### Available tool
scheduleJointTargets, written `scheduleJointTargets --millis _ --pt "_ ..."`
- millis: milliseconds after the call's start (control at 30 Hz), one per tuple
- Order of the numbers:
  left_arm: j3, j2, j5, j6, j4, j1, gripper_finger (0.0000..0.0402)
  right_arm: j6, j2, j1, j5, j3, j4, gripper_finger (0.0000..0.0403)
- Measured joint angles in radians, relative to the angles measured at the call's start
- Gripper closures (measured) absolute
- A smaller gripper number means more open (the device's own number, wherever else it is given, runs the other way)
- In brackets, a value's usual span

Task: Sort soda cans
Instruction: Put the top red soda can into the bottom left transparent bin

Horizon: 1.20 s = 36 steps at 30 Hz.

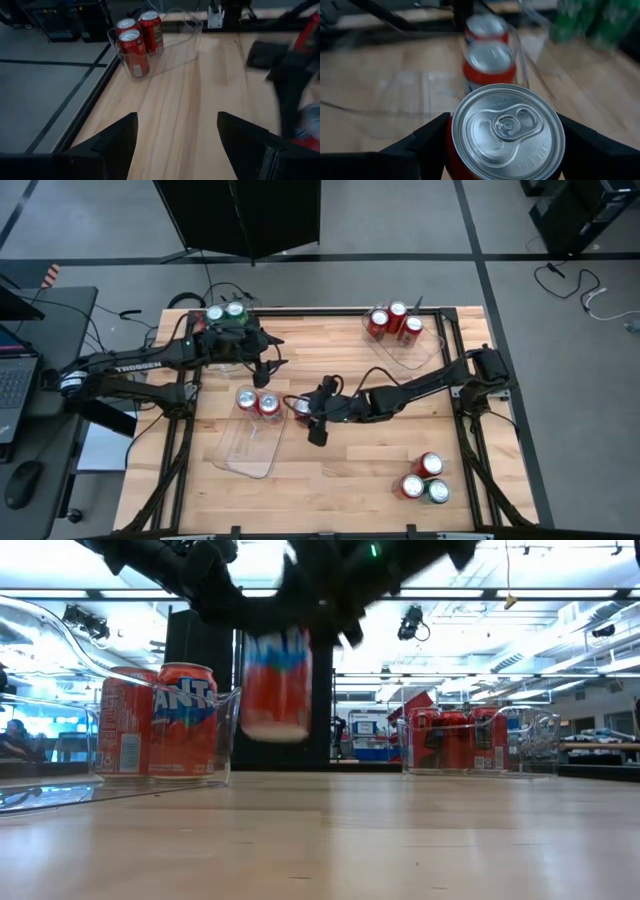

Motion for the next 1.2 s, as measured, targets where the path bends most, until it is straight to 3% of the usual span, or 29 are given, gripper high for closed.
scheduleJointTargets --millis 433,700,967,1200 --pt "-0.001 -0.175 -0.152 0.024 -0.033 0.002 0.0127 -0.107 0.013 0.029 -0.047 0.184 0.052 0.0114" --pt "-0.001 -0.267 -0.243 0.036 -0.079 0.002 0.0127 -0.207 0.199 0.015 -0.144 0.452 -0.011 0.0114" --pt "-0.001 -0.342 -0.273 0.041 -0.083 0.002 0.0127 -0.233 0.403 -0.024 -0.228 0.737 -0.118 0.0114" --pt "-0.001 -0.380 -0.273 0.041 -0.114 0.002 0.0127 -0.234 0.556 -0.054 -0.257 0.902 -0.171 0.0114"
